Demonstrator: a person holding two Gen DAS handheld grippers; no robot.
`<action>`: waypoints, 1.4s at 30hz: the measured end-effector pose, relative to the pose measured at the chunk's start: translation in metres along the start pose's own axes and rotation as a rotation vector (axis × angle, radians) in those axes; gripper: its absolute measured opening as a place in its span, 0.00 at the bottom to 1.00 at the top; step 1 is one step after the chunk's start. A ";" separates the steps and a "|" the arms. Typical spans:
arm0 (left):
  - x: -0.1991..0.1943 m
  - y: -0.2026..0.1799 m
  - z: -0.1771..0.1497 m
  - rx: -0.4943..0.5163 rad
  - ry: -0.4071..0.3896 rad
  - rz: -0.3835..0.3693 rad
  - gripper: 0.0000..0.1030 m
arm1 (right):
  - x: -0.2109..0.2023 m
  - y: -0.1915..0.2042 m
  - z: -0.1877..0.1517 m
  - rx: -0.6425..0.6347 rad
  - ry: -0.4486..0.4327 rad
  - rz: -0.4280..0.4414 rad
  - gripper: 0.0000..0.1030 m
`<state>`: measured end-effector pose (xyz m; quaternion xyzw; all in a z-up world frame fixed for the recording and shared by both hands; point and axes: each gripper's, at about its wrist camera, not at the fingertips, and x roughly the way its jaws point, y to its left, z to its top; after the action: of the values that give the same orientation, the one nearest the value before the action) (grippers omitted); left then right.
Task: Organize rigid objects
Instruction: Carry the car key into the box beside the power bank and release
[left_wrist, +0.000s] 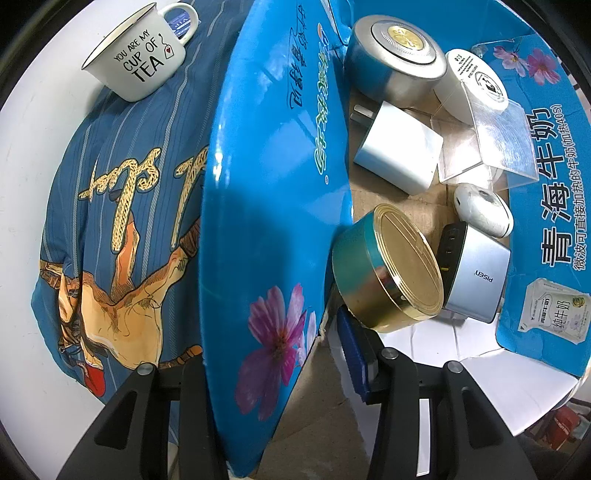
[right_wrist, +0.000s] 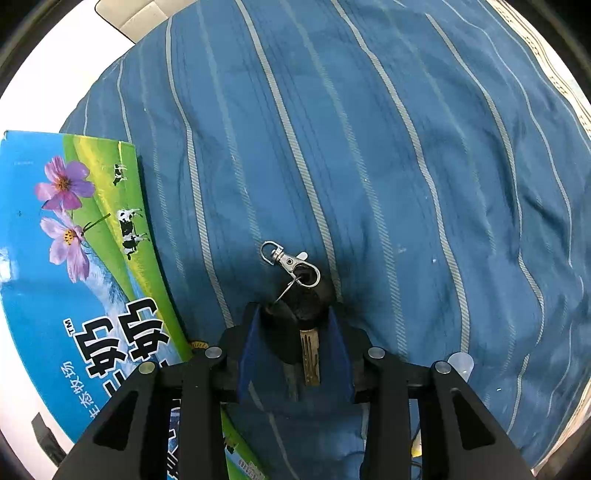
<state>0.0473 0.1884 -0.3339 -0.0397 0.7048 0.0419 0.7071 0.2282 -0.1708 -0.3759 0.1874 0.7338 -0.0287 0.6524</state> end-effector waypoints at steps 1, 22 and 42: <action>0.000 0.000 0.000 0.000 0.000 0.000 0.41 | -0.001 0.002 -0.002 0.005 -0.003 0.000 0.37; 0.001 0.001 -0.002 -0.005 -0.002 -0.001 0.41 | -0.117 0.051 -0.071 -0.116 -0.154 0.073 0.07; -0.001 0.004 -0.005 -0.011 -0.010 -0.004 0.41 | -0.210 0.151 -0.148 -0.423 -0.206 0.202 0.07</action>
<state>0.0424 0.1916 -0.3330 -0.0449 0.7007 0.0447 0.7106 0.1515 -0.0382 -0.1199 0.1151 0.6308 0.1717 0.7479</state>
